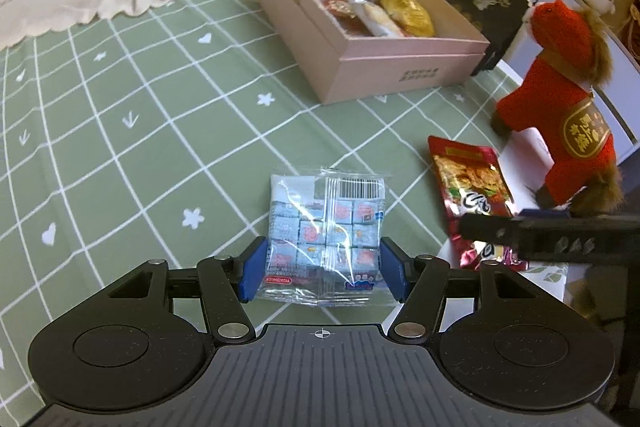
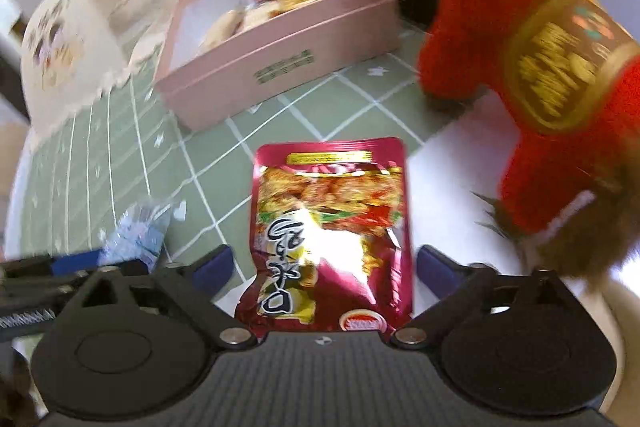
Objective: Organize snacks
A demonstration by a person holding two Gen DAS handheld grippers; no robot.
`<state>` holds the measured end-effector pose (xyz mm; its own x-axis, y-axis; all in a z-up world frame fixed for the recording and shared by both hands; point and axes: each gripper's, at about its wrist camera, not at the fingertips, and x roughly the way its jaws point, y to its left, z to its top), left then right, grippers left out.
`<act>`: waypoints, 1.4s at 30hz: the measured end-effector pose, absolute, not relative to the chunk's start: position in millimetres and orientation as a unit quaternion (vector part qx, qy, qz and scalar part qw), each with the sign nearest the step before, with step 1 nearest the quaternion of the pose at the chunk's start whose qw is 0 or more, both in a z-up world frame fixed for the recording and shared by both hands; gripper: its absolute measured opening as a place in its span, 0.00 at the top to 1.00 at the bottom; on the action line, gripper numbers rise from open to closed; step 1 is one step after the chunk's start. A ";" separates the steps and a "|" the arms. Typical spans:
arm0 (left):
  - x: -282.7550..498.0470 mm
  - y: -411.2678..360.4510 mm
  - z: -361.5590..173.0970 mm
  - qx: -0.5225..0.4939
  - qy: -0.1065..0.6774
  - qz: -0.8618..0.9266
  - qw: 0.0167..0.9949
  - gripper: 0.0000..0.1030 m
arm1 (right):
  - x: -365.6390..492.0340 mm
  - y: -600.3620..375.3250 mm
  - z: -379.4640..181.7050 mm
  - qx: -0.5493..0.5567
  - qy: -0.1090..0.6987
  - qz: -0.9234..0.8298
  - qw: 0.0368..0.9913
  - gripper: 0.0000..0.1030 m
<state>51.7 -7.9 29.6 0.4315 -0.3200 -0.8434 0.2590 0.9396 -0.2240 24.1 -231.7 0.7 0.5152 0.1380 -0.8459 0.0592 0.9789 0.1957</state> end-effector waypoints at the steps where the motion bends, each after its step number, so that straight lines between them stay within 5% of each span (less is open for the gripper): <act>1: 51.2 -6.8 28.6 -0.033 0.506 -0.170 0.845 0.37 | 24.8 -223.1 -1.4 0.070 0.489 0.019 0.869 0.00; 8: 49.1 0.3 26.7 -0.050 0.509 -0.167 0.843 0.37 | 24.9 -210.3 -4.6 0.003 0.482 0.028 0.876 0.02; 13: 49.3 0.5 25.5 -0.054 0.513 -0.165 0.841 0.37 | 16.4 -223.2 11.7 0.035 0.472 0.059 0.879 0.33; 15: 50.1 0.5 25.2 -0.055 0.513 -0.166 0.840 0.37 | 11.1 -221.2 18.1 0.027 0.468 0.065 0.881 0.38; 16: 50.7 0.1 24.8 -0.056 0.513 -0.167 0.840 0.37 | 6.7 -219.1 21.9 0.021 0.462 0.072 0.884 0.54; 25: 53.3 -6.3 25.4 -0.050 0.512 -0.182 0.838 0.37 | -6.9 -205.1 49.4 -0.017 0.428 0.087 0.899 0.71; 27: 53.2 -6.5 25.9 -0.050 0.513 -0.184 0.837 0.37 | -7.0 -207.7 57.3 -0.006 0.428 0.091 0.899 1.00; 33: 54.1 -6.8 26.0 -0.053 0.513 -0.186 0.837 0.37 | -7.6 -220.8 79.3 0.003 0.407 0.094 0.908 0.98; 35: 53.7 -7.7 25.1 -0.053 0.513 -0.187 0.836 0.37 | -3.4 -225.6 67.7 -0.002 0.430 0.078 0.900 0.83; 37: 52.9 -8.1 24.8 -0.053 0.513 -0.188 0.836 0.37 | -2.1 -231.8 53.6 0.014 0.452 0.068 0.889 0.44; 42: 51.6 -5.7 23.6 -0.056 0.515 -0.185 0.835 0.37 | -7.5 -239.0 24.2 0.041 0.466 0.040 0.883 0.37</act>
